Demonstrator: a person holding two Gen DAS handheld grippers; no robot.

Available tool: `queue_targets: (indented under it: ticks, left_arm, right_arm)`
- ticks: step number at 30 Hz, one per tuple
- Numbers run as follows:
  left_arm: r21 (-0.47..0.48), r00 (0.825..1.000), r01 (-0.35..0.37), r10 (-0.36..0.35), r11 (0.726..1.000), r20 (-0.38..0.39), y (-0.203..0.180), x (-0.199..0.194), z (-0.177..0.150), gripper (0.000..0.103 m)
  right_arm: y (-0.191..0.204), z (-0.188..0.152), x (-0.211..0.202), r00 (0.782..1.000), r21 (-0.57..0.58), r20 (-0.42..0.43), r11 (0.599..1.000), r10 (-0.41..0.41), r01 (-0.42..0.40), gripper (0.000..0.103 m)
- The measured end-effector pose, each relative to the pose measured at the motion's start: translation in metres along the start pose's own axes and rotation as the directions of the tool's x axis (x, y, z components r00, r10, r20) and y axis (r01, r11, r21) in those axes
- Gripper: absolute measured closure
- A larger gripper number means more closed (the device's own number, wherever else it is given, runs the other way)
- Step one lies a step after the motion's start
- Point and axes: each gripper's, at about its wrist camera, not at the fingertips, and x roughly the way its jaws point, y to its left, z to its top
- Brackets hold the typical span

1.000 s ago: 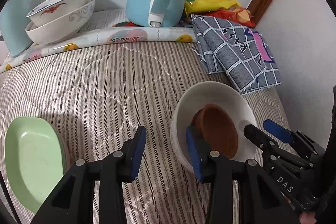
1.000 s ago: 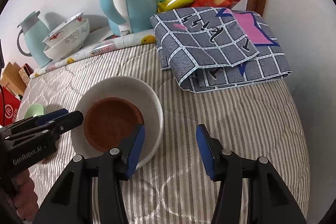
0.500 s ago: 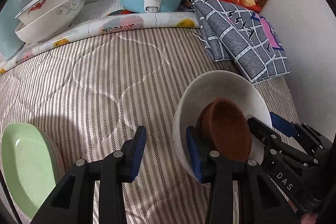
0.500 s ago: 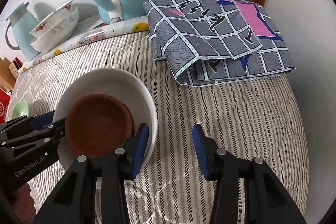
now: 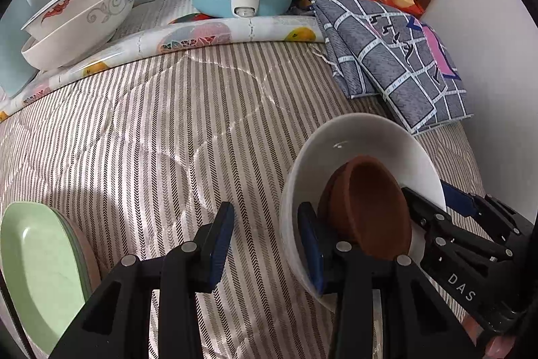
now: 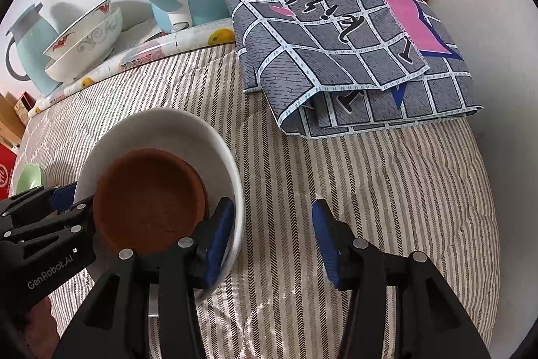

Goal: Organize plates and bowls
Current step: 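Grasp the white bowl rim with the left gripper while the right gripper grasps the opposite rim, then carry the white bowl with both grippers over the light-green plate stack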

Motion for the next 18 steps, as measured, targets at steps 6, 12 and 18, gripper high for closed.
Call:
queue_targets:
  ticks: [6, 12, 18]
  left_arm:
    - [-0.002, 0.999, 0.033, -0.032, 0.999, 0.014, 0.0, 0.0, 0.0, 0.077]
    - [0.01, 0.999, 0.033, -0.033, 0.999, 0.036, -0.009, -0.002, 0.0, 0.091]
    - [-0.006, 0.998, 0.05, -0.049, 0.999, 0.046, -0.005, -0.002, -0.002, 0.092]
  right_arm:
    - [0.002, -0.002, 0.0, 0.999, 0.003, 0.016, 0.999, 0.034, -0.034, 0.066]
    - [0.01, -0.004, -0.002, 0.997, -0.002, 0.03, 0.998, 0.066, -0.066, 0.091]
    - [0.008, -0.008, -0.004, 0.995, 0.061, 0.057, 0.995, 0.078, -0.082, 0.093]
